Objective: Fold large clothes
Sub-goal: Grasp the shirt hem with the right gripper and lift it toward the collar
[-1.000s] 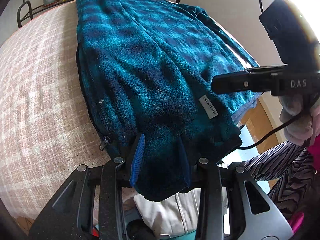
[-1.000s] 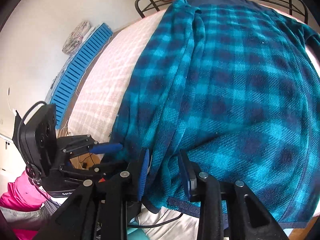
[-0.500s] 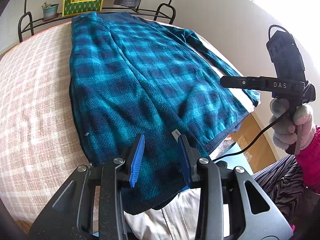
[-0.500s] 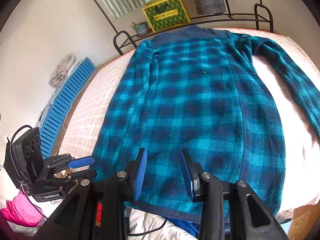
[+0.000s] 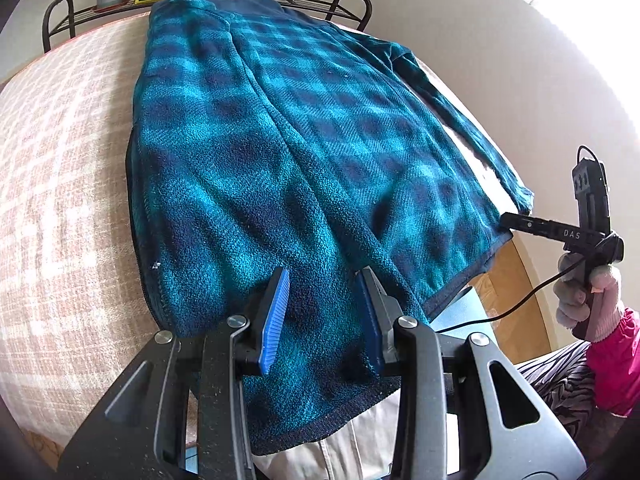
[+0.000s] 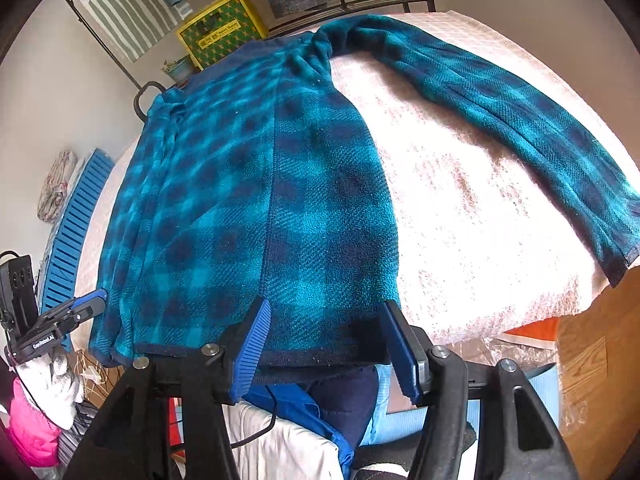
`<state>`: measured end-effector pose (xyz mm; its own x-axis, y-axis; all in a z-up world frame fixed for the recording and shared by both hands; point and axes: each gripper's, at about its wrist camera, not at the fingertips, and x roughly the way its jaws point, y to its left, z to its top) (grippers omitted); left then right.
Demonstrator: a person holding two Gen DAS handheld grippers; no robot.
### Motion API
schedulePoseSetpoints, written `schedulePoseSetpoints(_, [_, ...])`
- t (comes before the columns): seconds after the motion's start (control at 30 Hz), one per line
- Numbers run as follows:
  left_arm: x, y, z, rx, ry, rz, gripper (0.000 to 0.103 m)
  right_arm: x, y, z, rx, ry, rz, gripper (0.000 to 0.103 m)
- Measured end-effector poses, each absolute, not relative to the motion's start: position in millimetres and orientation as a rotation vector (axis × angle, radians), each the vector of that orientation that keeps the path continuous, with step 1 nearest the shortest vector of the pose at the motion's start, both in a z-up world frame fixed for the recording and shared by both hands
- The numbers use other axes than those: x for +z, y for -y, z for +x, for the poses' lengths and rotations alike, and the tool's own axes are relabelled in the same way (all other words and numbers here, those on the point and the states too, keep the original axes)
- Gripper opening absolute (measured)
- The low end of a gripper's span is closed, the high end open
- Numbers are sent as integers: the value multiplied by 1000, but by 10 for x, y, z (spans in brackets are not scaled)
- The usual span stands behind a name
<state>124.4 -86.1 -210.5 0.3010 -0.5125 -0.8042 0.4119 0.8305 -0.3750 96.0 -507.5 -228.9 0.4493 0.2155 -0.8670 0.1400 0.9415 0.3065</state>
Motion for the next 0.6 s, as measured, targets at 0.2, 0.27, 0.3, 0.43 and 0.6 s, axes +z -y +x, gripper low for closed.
schedulePoseSetpoints(0.2, [-2109,859,1278,-608,-1119,-121,34,-2213,4827,908,92,-1097,287,57])
schedulePoseSetpoints(0.27, [-2137,868,1274,-607,-1130,-111,34,-2205,4815,826,112,-1102,364,57])
schedulePoseSetpoints(0.3, [-2152,868,1273,-607,-1136,-109,34,-2217,4831,774,115,-1106,414,56])
schedulePoseSetpoints(0.43, [-2185,884,1279,-610,-1144,-104,34,-2324,4893,697,185,-1141,582,55])
schedulePoseSetpoints(0.6, [-2185,909,1274,-614,-1145,-101,34,-2484,5045,728,160,-1176,708,54])
